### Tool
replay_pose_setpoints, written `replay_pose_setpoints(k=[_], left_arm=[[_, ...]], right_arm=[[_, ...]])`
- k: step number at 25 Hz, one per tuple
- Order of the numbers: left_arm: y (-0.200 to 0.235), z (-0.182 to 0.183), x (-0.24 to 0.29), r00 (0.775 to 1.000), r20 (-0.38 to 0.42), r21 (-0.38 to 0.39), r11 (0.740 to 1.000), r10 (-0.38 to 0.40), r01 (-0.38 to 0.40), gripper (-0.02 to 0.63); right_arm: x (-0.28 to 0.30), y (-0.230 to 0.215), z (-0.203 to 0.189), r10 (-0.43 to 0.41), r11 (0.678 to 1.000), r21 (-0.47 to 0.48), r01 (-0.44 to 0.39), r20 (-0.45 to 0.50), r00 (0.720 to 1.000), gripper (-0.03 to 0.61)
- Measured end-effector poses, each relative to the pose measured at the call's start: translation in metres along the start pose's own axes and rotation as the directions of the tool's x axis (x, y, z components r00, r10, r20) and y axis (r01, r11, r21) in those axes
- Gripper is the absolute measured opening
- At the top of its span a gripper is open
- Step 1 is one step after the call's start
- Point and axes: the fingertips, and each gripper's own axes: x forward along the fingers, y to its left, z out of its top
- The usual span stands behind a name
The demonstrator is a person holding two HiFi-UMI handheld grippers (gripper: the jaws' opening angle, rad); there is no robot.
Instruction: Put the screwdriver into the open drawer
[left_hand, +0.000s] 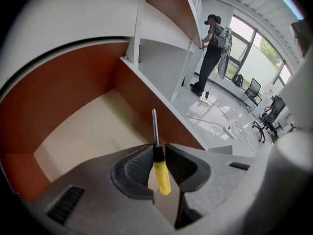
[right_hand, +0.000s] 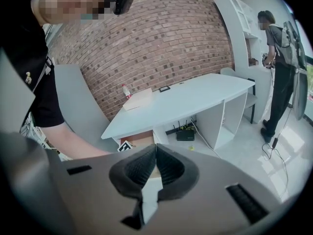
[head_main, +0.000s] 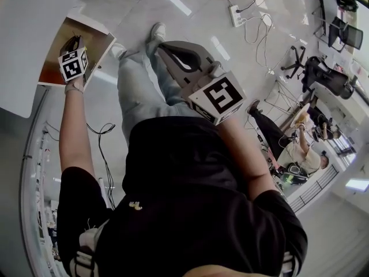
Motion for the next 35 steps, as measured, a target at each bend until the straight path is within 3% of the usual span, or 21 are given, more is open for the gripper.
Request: replay_pose_setpoints(k=[10,23,35], left_arm=[[0.013,-0.014,0.027,0.999,-0.039,-0.059,0.998,-0.002,0.0,0.08],[0.014,-0.027,0.048,0.995,-0.103,-0.026,0.999,0.02,-0.023,0.081],[0.007,-0.01,0.028,0.997,-0.073,-0.029,0.999,0.035,-0.037,0.081]], right_arm=[[0.011,0.011,-0.019,-0.009,0.999,0.049,0.011,-0.028,1.0,0.011],[0.007,0.007,-0.039,-0.017,0.997,0.073,0.022,-0.062,0.998,0.011],[-0.001,0.008,-0.026,0.009,0.999,0.044,-0.007,-0.039,0.999,0.011]])
